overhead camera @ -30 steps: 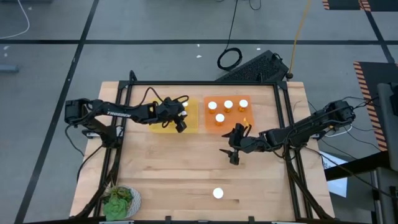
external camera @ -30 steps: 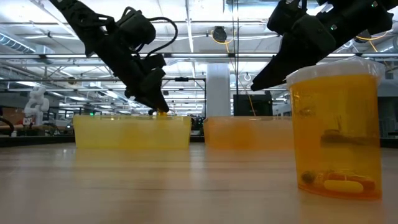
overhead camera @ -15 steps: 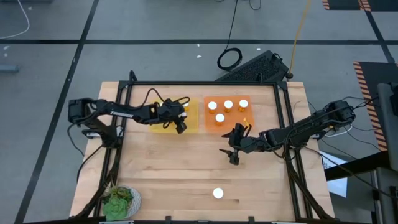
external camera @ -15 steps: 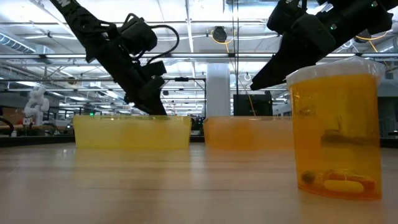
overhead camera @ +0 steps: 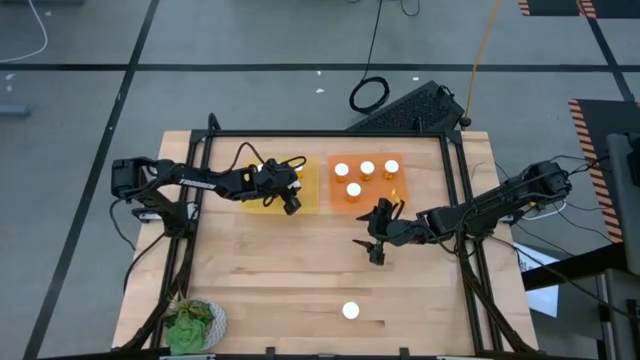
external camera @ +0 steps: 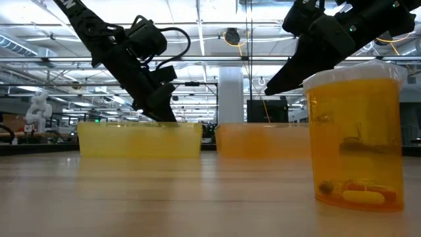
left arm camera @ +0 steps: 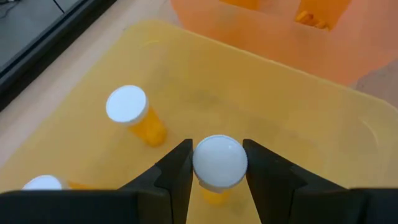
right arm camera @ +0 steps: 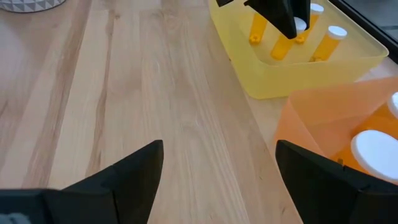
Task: Pick and place medicine bottles into bin by pill shape (circle, oval)
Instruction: Put the small orange pill bottle into the yellow bin
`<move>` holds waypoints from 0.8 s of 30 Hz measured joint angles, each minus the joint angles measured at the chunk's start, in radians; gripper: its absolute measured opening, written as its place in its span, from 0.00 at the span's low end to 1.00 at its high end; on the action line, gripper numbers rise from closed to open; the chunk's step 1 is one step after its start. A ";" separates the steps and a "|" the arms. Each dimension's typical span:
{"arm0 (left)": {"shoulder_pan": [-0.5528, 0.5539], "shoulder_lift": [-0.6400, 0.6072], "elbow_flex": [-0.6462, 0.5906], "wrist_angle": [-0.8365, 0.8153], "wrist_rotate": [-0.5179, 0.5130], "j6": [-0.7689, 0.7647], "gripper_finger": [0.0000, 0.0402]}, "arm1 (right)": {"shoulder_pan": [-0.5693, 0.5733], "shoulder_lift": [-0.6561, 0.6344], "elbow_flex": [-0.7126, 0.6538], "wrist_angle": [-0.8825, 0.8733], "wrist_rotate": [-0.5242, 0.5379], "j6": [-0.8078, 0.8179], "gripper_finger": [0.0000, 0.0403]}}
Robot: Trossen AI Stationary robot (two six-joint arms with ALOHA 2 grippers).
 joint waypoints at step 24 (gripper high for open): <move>0.000 0.000 0.000 -0.023 -0.001 0.018 0.35 | 0.000 0.000 0.000 0.000 0.000 0.000 0.76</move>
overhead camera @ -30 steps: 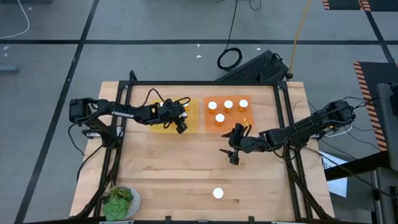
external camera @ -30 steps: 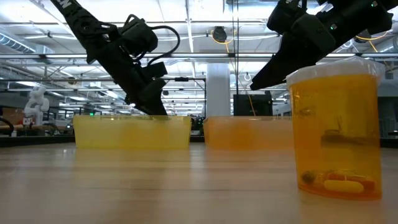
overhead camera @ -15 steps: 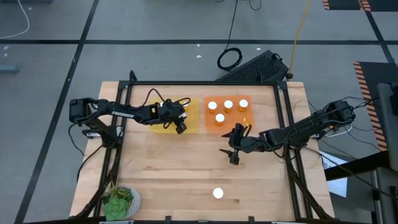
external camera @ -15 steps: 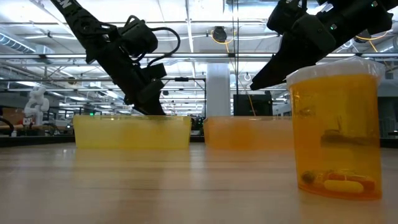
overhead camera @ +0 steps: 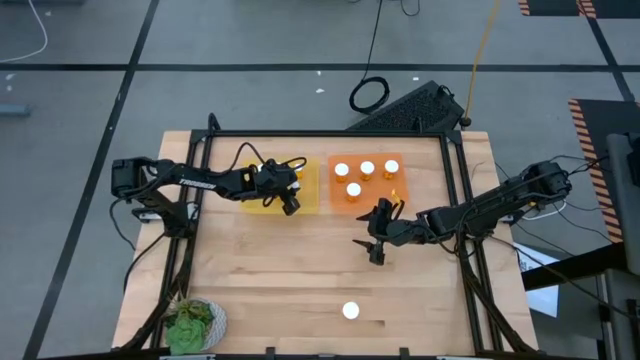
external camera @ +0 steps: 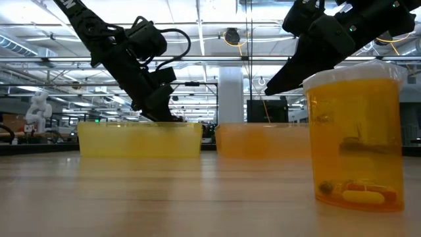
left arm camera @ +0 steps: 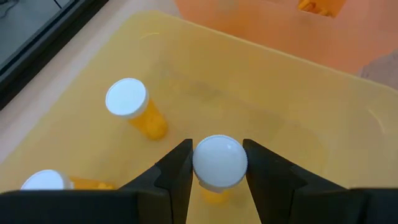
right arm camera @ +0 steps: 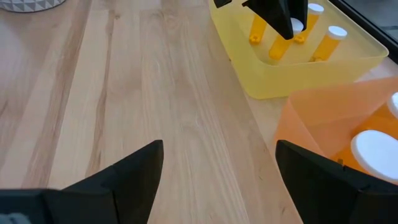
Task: Pick and place medicine bottles into bin by pill shape (circle, oval)
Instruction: Put the small orange pill bottle into the yellow bin
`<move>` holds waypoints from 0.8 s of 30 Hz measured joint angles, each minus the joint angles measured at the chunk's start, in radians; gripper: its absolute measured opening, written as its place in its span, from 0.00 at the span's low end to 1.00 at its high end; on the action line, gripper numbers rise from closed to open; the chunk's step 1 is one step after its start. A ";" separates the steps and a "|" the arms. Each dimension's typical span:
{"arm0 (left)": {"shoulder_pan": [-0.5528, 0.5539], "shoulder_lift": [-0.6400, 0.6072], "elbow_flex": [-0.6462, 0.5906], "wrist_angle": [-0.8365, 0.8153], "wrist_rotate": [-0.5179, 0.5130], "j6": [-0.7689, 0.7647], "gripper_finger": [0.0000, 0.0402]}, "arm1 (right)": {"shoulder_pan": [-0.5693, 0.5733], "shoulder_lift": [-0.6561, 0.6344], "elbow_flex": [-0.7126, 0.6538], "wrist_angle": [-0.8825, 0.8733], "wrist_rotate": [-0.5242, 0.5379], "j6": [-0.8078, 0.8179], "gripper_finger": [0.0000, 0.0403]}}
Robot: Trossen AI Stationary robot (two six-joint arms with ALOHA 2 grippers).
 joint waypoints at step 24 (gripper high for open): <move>0.000 0.000 0.000 -0.013 0.002 0.002 0.38 | 0.000 0.000 0.000 0.000 0.000 -0.007 0.76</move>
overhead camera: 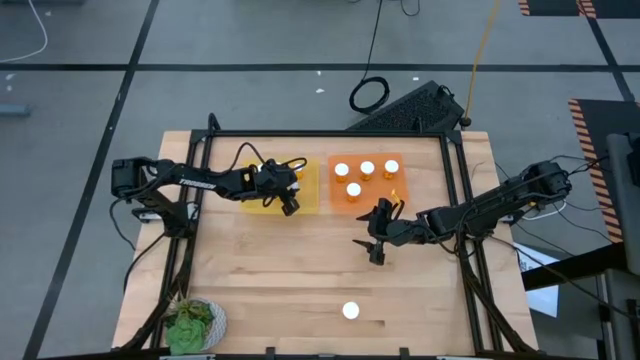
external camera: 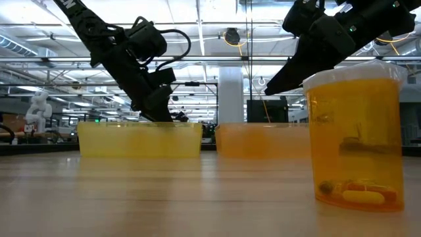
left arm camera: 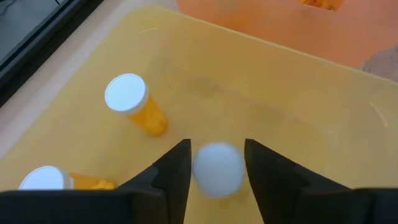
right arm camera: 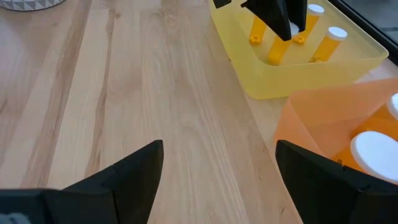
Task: Pick and place medicine bottles into bin by pill shape (circle, oval)
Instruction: Put the small orange pill bottle into the yellow bin, then put the big orange pill bottle into the orange bin
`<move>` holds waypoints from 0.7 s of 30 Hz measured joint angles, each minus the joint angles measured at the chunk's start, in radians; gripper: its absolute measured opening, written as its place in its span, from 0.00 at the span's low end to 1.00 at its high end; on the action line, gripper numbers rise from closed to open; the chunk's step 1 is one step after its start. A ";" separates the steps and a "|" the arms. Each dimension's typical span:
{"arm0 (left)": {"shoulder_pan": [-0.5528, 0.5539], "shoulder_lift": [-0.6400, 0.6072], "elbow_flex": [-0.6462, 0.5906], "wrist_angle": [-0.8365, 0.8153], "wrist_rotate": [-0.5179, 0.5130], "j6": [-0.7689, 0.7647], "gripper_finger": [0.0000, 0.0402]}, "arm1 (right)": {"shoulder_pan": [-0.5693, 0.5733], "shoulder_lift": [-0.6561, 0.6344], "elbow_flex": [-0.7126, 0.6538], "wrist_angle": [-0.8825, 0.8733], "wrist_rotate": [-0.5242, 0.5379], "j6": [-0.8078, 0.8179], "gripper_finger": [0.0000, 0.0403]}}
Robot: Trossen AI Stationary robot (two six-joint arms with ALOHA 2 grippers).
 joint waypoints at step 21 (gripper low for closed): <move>0.000 -0.007 0.018 0.007 -0.020 -0.006 0.54 | 0.000 0.001 0.000 0.060 -0.085 0.055 0.76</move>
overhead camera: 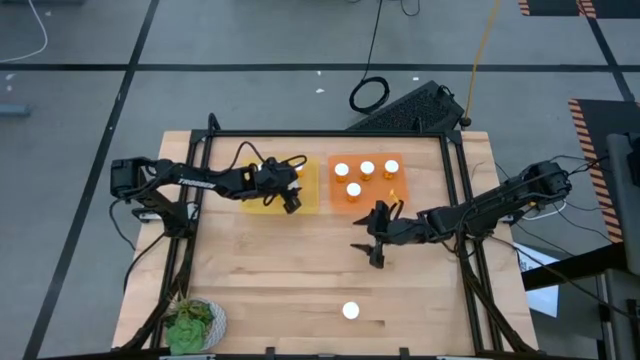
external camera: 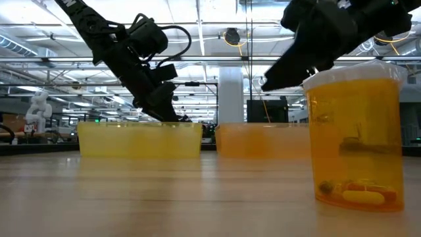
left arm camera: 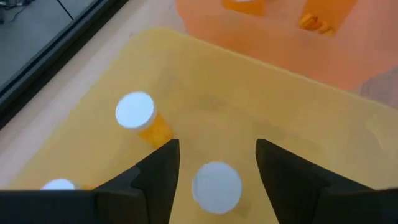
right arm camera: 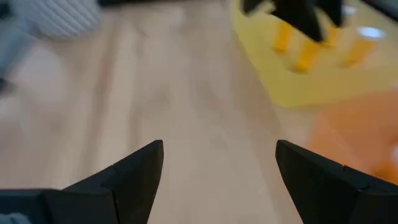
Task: Pick and place medicine bottles into bin by pill shape (circle, oval)
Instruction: Put the big orange pill bottle into the orange bin
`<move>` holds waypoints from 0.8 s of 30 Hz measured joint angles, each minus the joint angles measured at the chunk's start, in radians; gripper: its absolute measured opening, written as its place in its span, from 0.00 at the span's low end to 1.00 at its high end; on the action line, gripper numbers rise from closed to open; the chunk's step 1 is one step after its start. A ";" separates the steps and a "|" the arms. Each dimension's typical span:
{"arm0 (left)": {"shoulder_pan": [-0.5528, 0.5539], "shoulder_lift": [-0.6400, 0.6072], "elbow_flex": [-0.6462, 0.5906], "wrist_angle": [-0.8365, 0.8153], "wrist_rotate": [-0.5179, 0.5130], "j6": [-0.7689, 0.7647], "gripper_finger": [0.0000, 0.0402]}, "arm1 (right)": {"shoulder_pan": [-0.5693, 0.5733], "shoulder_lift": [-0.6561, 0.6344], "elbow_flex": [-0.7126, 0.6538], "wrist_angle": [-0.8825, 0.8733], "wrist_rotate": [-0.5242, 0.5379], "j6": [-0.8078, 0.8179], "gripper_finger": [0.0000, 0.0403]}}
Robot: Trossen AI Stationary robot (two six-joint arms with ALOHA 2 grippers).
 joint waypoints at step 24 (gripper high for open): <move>-0.051 -0.144 0.062 -0.123 -0.002 0.007 0.54 | 0.269 0.060 0.340 -0.426 -0.104 0.099 0.76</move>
